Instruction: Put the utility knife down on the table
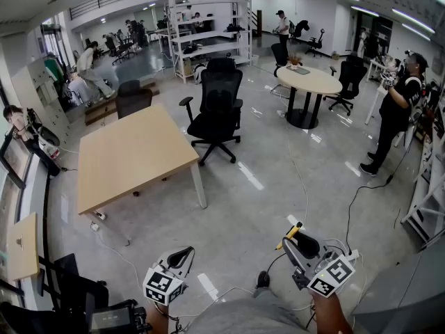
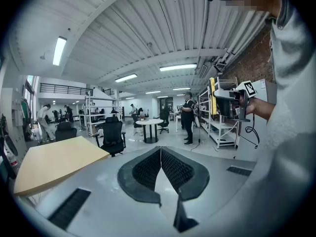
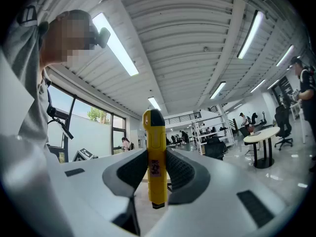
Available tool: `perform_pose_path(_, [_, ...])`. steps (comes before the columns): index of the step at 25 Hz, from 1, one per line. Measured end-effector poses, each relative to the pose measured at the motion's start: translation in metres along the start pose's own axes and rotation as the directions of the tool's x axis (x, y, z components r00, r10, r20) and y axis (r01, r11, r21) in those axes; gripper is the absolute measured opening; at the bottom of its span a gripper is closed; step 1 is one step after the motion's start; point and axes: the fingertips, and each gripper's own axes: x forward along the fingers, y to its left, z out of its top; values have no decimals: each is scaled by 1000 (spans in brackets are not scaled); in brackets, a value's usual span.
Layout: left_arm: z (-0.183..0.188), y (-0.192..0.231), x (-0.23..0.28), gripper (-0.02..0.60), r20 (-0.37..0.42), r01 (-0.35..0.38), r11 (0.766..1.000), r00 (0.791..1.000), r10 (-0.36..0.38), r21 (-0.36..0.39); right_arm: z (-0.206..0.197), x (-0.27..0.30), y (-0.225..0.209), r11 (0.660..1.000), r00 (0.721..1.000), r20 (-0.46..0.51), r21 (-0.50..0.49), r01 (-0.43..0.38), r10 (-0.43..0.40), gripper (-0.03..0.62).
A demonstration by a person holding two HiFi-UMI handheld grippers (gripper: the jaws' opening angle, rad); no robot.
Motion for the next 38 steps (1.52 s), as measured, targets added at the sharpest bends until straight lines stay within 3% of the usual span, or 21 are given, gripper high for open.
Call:
perform_pose_path(23, [-16, 4, 41, 5, -41, -3, 999, 999, 2, -41, -15, 19, -51, 998, 999, -39, 58, -1, 3, 118])
perform_pose_path(31, [7, 8, 99, 6, -70, -7, 999, 998, 4, -37, -6, 31, -117, 995, 1000, -30, 103, 2, 1, 118])
perform_pose_path(38, [35, 21, 181, 6, -93, -11, 1000, 996, 9, -17, 2, 57, -211, 993, 1000, -14, 121, -1, 3, 118])
